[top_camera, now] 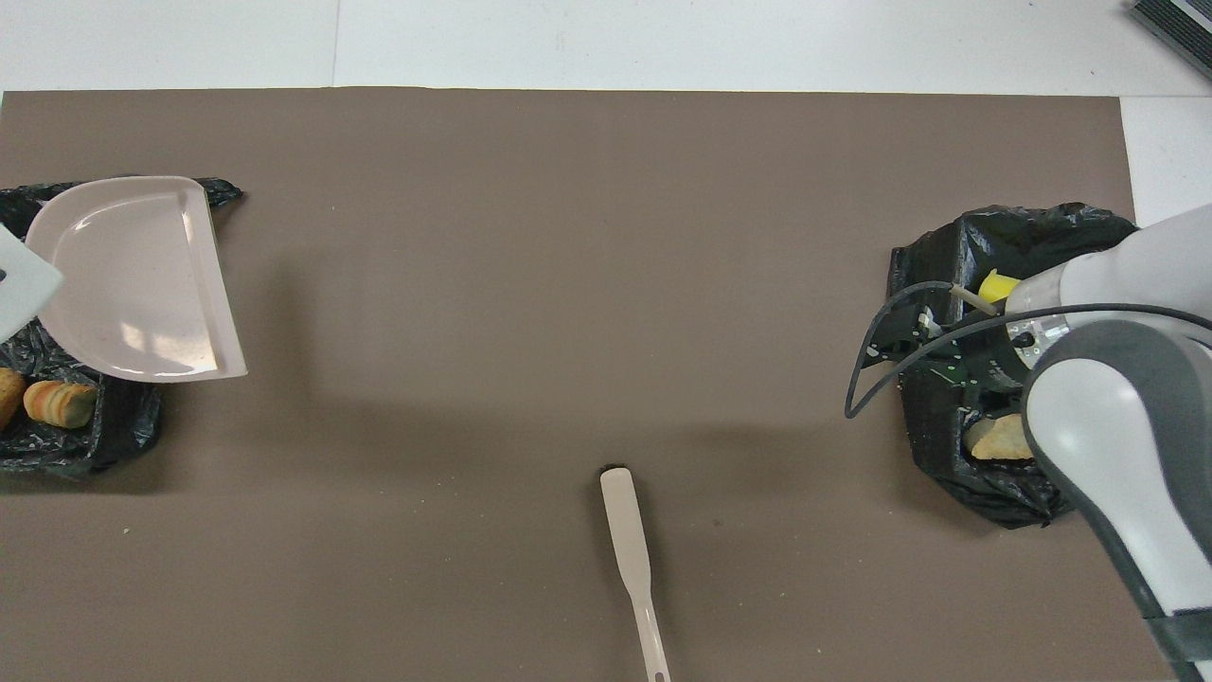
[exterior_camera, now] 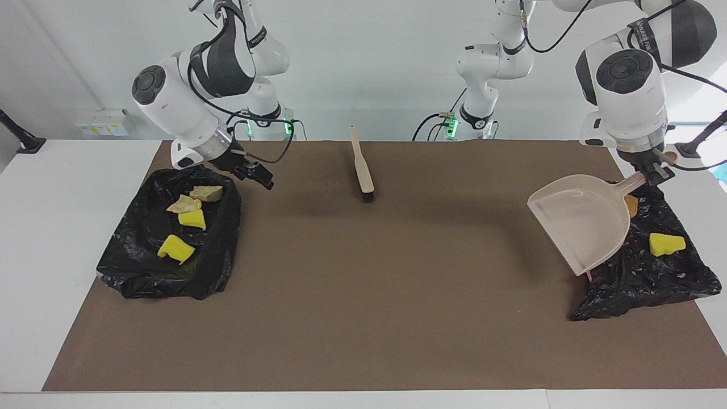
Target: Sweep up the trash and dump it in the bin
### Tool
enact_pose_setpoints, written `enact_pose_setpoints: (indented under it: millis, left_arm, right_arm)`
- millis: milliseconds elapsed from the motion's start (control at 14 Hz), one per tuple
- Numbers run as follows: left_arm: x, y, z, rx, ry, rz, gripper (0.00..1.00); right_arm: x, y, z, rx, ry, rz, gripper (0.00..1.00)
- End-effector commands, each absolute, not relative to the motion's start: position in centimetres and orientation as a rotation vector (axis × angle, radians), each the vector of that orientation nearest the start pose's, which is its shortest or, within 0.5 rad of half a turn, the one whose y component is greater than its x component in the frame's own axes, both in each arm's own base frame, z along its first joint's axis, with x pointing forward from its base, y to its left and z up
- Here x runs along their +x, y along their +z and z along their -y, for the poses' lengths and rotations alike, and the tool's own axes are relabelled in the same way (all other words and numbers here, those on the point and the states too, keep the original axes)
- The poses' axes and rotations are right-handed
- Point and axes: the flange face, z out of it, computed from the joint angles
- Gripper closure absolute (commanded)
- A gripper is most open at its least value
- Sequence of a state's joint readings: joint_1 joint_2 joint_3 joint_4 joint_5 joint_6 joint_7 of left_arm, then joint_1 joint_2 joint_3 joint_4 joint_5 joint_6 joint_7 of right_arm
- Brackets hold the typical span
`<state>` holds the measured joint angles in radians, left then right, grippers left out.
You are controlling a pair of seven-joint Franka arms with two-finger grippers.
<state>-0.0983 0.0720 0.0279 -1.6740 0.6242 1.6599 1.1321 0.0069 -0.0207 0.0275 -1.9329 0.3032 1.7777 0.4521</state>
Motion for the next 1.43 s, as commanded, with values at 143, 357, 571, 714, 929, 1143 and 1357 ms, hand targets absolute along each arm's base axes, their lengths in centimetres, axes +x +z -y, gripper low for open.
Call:
enact_pose_setpoints:
  millis: [143, 357, 571, 714, 929, 1143, 1357]
  left_arm:
    - [55.6, 55.2, -0.4, -2.531, 0.349, -1.197, 1.00]
    - [55.0, 54.5, 1.6, -2.717, 0.293, -0.939, 1.00]
    - [54.7, 52.6, 6.7, -2.839, 0.258, -0.694, 1.00]
    - [54.3, 52.5, 9.5, -2.929, 0.232, -0.596, 1.00]
    - [53.6, 51.8, 16.1, -2.973, 0.175, -0.444, 1.00]
    - [52.5, 52.4, 20.9, -3.069, 0.121, -0.348, 1.00]
    - [51.4, 50.7, 26.9, -3.094, 0.125, -0.314, 1.00]
  right_arm:
    - [54.0, 50.6, -1.5, -2.880, 0.260, -0.715, 0.00]
    - [54.5, 52.3, -0.3, -2.996, 0.170, -0.715, 0.00]
    - [54.9, 54.3, 0.2, -3.045, 0.096, -0.697, 0.00]
    - [54.7, 55.3, 0.4, -3.049, 0.090, -0.694, 0.00]
    - [55.0, 57.9, 1.5, -3.082, 0.063, -0.562, 0.00]
    - [55.4, 60.0, 1.9, -3.159, 0.029, -0.365, 0.00]
    - [55.7, 60.1, 1.5, -3.147, -0.002, -0.282, 0.00]
